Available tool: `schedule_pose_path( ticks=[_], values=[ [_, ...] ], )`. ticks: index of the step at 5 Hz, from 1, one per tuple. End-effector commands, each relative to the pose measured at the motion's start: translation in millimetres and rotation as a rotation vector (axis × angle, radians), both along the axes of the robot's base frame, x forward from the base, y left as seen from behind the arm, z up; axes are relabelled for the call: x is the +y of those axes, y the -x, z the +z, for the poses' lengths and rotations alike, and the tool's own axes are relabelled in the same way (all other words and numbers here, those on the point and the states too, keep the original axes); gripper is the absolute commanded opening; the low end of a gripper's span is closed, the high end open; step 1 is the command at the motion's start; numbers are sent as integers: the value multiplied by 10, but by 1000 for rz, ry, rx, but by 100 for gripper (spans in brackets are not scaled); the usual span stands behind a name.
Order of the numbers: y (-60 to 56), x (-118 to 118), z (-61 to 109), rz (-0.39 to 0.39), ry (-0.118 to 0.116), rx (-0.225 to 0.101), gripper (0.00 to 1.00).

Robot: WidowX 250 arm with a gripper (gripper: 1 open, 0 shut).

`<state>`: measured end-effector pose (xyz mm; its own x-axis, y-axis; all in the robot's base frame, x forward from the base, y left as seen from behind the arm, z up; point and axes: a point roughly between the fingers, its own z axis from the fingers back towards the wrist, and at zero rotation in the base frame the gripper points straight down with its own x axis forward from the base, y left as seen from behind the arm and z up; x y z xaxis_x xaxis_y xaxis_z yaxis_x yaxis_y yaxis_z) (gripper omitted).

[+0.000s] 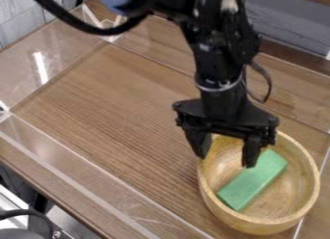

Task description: Put the green block in the brown bowl

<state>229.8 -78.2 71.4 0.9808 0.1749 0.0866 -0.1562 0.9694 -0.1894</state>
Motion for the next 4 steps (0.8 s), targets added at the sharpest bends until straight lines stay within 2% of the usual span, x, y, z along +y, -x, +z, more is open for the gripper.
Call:
schedule_pose_path(
  ticks=[1,4],
  values=[
    [-78,-23,-22,0,8,-34,100],
    [-117,-28,-242,6,9,-33,100]
  ],
)
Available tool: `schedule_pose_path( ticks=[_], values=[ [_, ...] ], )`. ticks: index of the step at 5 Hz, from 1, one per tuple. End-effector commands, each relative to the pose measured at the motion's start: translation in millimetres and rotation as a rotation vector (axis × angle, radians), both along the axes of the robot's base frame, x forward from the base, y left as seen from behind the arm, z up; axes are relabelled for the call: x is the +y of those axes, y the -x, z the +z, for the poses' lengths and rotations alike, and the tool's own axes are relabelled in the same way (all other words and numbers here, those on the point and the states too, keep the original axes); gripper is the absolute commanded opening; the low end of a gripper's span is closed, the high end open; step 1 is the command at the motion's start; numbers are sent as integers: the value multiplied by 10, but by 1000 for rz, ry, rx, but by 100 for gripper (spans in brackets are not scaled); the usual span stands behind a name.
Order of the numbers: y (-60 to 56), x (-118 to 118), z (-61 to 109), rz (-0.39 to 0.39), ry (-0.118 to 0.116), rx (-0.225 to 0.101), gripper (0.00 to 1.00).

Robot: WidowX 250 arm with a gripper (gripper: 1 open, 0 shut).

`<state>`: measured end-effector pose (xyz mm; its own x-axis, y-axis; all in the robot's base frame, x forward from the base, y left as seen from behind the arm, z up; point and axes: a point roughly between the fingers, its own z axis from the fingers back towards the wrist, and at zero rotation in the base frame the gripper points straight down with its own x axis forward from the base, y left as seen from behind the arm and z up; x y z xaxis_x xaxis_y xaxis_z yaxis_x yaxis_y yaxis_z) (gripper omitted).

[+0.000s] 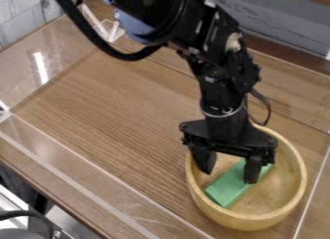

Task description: Put the green block in the brown bowl

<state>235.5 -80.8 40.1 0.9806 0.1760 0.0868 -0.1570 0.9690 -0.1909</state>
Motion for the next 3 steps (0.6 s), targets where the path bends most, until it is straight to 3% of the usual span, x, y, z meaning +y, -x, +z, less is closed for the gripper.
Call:
schedule_pose_path(
  ticks=[1,3],
  values=[
    [-72,-5,5,8,7,-34,100],
    [-85,-12,-103,15,6,-38,100]
  ],
)
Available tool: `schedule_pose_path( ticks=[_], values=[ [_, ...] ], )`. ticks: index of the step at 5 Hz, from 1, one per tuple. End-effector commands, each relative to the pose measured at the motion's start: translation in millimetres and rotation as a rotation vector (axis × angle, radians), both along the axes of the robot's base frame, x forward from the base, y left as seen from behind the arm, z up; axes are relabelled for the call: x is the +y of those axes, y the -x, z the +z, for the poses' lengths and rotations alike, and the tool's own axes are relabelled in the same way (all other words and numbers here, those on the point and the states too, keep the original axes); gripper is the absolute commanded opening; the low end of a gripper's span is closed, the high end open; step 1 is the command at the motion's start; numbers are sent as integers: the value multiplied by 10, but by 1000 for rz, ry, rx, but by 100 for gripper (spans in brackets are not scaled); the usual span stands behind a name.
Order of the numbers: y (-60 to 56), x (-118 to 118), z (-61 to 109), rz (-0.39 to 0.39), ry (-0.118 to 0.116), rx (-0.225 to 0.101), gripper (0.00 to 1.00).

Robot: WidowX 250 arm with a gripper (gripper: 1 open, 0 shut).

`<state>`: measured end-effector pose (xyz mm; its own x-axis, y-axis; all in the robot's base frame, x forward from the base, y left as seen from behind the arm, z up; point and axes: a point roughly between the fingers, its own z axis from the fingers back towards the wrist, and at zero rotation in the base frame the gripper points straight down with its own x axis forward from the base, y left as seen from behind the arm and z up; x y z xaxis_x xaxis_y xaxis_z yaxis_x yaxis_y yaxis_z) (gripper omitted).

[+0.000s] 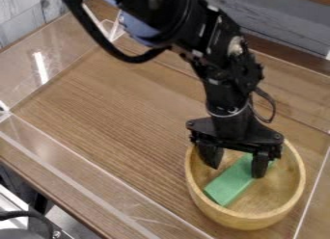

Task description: Put the green block in the brown bowl

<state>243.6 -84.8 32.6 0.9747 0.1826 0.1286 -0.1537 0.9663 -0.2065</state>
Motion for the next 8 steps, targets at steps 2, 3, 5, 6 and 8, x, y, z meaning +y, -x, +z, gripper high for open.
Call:
schedule_pose_path(
  ticks=[2,3,5,6,8],
  values=[
    [-7,11,-91,16,-1,5,0],
    [-1,3,-74,17,1,9,0],
    [32,6,-50,18,3,28,0],
    [44,7,-40,18,3,36,0],
    [61,11,-21,19,3,52,0]
  ],
)
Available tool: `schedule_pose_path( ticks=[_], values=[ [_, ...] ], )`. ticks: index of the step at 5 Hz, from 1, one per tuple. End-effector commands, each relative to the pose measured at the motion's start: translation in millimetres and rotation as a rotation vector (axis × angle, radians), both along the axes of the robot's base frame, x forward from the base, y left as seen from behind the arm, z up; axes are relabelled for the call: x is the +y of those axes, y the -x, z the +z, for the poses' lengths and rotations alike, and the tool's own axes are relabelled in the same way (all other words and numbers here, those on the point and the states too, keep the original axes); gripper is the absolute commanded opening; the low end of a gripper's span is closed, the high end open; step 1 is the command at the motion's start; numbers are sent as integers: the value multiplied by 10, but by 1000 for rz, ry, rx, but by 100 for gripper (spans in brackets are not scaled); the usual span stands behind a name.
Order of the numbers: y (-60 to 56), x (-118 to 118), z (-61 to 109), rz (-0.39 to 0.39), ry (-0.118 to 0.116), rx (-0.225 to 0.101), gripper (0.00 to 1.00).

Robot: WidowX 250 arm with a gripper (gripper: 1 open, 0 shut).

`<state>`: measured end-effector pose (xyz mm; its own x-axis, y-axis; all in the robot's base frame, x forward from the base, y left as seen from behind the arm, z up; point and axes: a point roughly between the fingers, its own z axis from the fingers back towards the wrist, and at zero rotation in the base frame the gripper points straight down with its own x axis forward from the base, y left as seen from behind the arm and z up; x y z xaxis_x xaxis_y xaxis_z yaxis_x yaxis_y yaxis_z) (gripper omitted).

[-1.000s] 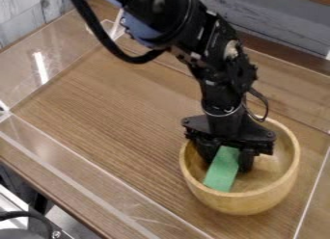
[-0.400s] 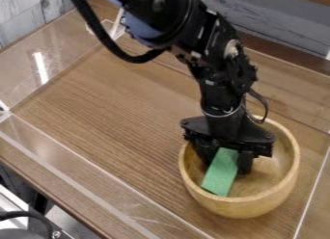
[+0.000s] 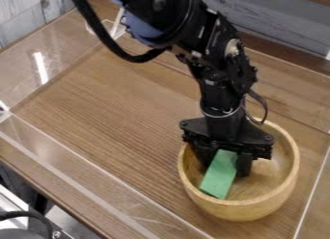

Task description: Put the green block in the brown bowl

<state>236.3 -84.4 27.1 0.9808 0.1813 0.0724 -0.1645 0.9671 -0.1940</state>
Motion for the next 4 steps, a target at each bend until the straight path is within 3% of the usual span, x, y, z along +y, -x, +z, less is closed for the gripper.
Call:
schedule_pose_path(
  ticks=[1,4],
  values=[
    [-4,11,44,20,6,1,0],
    [13,19,75,18,6,16,0]
  ],
)
